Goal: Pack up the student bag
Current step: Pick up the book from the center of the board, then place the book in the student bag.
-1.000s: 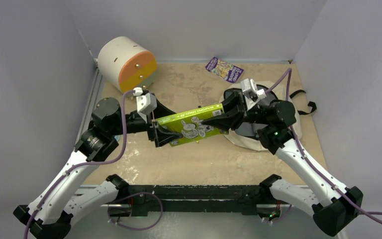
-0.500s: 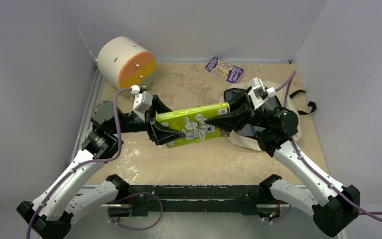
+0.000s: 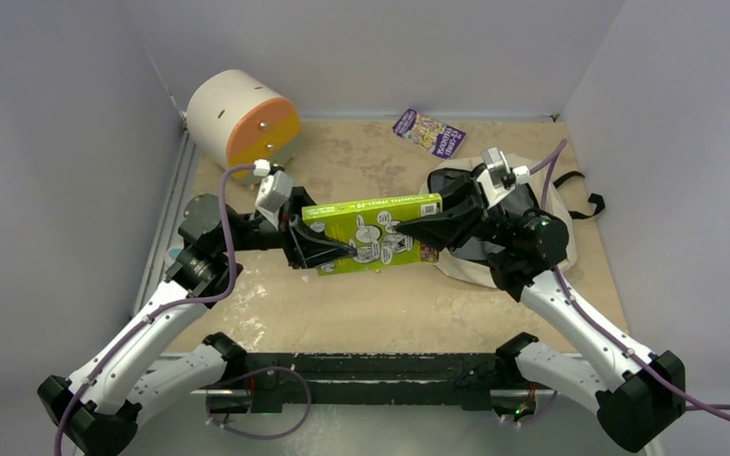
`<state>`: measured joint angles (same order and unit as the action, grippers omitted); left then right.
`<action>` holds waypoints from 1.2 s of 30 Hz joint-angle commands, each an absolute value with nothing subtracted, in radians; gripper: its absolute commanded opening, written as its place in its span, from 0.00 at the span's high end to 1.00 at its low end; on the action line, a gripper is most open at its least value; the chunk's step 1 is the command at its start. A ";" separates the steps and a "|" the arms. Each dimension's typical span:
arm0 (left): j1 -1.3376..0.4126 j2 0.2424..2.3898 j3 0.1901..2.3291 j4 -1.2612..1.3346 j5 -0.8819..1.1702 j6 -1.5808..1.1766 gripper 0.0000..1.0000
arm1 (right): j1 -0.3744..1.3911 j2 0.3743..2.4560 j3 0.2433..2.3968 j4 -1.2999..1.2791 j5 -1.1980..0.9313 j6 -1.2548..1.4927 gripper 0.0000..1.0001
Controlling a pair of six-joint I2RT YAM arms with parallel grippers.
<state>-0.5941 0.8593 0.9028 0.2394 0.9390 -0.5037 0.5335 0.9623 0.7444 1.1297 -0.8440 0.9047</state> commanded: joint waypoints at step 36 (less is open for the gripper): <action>-0.589 0.997 0.957 -0.206 0.336 -0.609 1.00 | 0.530 1.211 1.103 -0.286 0.603 0.441 0.28</action>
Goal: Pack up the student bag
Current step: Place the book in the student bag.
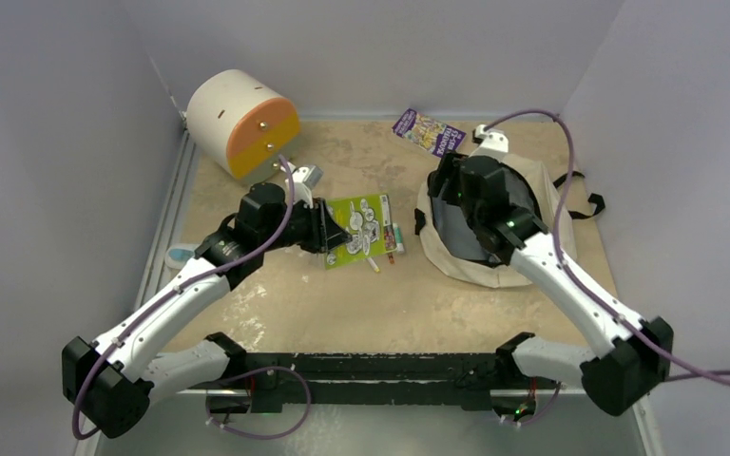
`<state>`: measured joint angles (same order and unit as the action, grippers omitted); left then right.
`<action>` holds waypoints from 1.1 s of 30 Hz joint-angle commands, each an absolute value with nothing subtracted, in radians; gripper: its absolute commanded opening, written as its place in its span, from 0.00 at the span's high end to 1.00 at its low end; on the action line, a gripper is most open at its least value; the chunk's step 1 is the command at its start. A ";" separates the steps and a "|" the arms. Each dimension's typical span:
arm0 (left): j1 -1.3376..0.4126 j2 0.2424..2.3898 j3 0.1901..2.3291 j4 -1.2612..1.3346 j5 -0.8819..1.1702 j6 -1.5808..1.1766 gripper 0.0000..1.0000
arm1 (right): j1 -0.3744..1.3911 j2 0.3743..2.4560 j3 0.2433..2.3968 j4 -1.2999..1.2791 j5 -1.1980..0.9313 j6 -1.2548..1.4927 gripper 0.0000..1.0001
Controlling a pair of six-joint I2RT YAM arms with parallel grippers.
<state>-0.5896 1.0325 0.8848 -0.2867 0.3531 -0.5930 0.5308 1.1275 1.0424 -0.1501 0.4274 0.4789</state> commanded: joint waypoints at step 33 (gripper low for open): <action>-0.588 0.904 0.929 -0.291 0.436 -0.570 1.00 | 0.278 1.954 1.348 -0.384 0.897 0.203 0.08</action>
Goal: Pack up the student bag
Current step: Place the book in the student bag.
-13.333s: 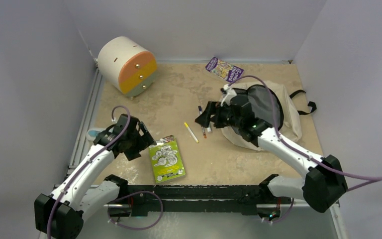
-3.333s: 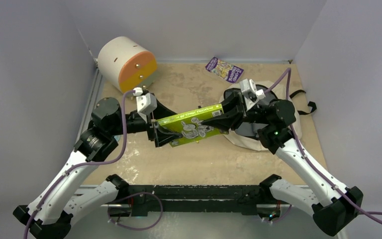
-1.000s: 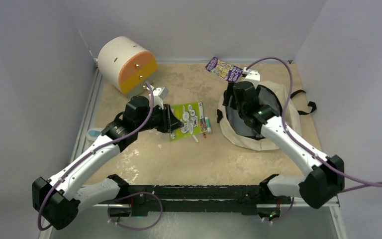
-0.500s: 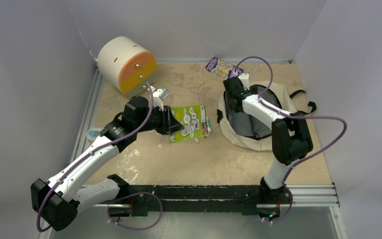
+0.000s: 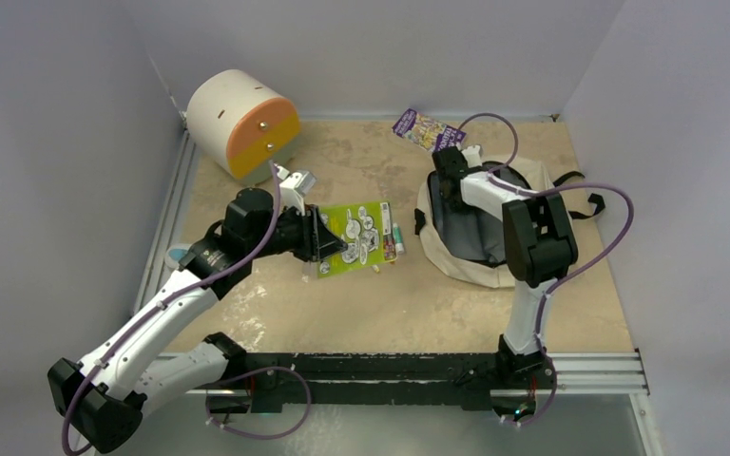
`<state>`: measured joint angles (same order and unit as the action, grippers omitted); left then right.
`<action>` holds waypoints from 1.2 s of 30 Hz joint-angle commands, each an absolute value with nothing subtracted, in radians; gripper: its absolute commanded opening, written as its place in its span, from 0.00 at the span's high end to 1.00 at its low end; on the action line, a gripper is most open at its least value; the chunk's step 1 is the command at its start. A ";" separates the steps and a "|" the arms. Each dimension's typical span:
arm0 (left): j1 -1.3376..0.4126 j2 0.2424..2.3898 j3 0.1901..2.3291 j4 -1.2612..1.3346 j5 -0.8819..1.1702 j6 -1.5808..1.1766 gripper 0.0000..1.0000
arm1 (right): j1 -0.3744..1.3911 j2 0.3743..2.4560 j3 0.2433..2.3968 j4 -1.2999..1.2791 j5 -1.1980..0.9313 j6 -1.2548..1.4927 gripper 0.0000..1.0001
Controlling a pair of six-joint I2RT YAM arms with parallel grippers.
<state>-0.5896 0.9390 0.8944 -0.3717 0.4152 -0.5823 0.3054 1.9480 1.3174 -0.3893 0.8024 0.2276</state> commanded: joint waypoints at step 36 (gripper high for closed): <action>-0.588 1.169 1.016 0.050 0.443 -0.794 1.00 | 0.222 1.754 1.423 -0.407 0.478 0.237 1.00</action>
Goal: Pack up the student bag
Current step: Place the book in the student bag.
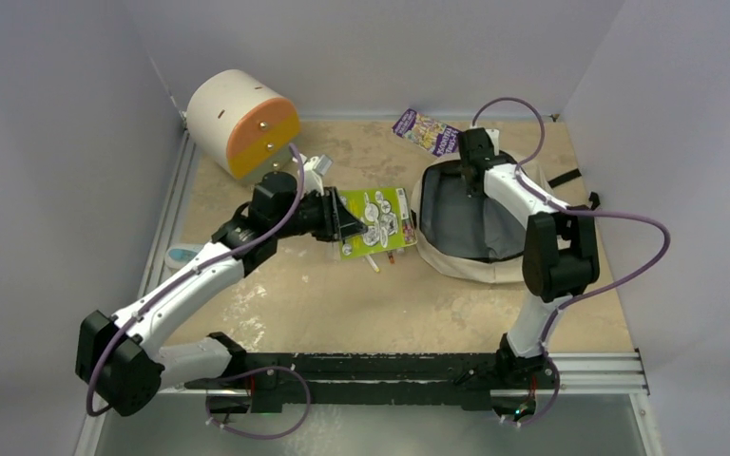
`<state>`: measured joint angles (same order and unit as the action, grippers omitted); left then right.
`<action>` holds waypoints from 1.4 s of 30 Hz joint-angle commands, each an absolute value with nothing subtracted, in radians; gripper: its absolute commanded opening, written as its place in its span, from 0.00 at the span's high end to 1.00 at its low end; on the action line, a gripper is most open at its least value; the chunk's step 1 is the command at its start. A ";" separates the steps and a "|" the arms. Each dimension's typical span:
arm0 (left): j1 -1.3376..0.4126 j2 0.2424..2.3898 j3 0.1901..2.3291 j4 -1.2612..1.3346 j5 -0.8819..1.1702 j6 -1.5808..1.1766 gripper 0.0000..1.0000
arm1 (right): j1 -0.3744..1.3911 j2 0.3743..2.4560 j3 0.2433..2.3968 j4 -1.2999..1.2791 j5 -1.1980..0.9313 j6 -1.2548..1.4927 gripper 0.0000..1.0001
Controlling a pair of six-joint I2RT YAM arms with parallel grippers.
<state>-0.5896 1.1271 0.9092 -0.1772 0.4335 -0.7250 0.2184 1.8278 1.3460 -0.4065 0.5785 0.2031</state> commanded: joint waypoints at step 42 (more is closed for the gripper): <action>-0.692 2.009 1.546 0.254 0.549 -0.904 1.00 | 0.222 1.602 1.421 -0.408 0.315 0.252 1.00</action>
<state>-0.6788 1.9930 1.4685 0.1070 0.5137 -0.8577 0.2184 1.6772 1.3930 -0.4465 0.3473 0.2420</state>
